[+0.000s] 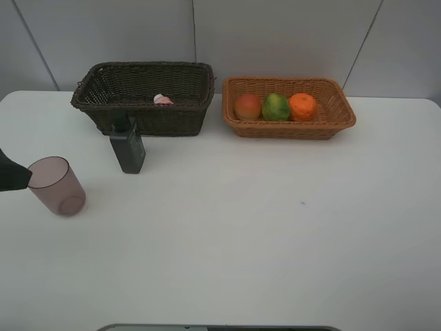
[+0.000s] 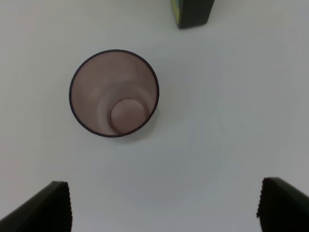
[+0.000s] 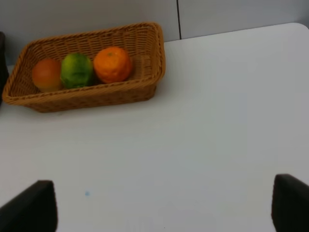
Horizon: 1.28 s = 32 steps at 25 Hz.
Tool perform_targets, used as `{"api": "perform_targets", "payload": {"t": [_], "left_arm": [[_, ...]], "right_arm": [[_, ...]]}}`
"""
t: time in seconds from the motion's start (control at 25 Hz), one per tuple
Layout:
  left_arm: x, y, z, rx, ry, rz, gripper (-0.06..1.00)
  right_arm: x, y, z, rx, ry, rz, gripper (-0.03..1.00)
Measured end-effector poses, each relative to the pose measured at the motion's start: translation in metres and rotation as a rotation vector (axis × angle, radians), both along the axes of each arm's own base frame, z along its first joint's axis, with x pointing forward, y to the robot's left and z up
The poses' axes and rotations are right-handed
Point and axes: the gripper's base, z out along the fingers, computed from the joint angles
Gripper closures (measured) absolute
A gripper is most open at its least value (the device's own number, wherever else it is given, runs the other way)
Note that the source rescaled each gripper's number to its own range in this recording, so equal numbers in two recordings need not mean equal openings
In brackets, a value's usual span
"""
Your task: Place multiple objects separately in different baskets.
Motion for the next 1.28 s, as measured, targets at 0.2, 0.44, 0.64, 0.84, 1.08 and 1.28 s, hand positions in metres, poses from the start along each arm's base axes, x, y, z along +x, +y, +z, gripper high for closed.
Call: {"api": "perform_targets", "payload": {"t": [0.2,0.44,0.64,0.84,1.08,1.28], "left_arm": [[0.026,-0.021,-0.007,0.044,0.093,-0.082,-0.05],[0.051,-0.044,-0.029,0.08,0.23,-0.12,-0.05],[0.065,-0.05,-0.036,0.093,0.286,-0.104,-0.05],[0.067,-0.049,-0.037,0.098,0.301,-0.067,-0.05],[0.068,-0.046,-0.037,0.114,0.292,-0.022,-0.05],[0.074,-0.044,-0.04,0.111,0.279,-0.005,-0.05]], "right_arm": [[0.0,0.0,0.0,0.0,0.0,0.0,0.01],[0.0,0.0,0.0,0.0,0.0,0.0,0.01],[0.0,0.0,0.0,0.0,0.0,0.0,0.01],[0.0,0.0,0.0,0.0,0.0,0.0,0.01],[0.0,0.0,0.0,0.0,0.0,0.0,0.01],[0.0,0.0,0.0,0.0,0.0,0.0,0.01]]}}
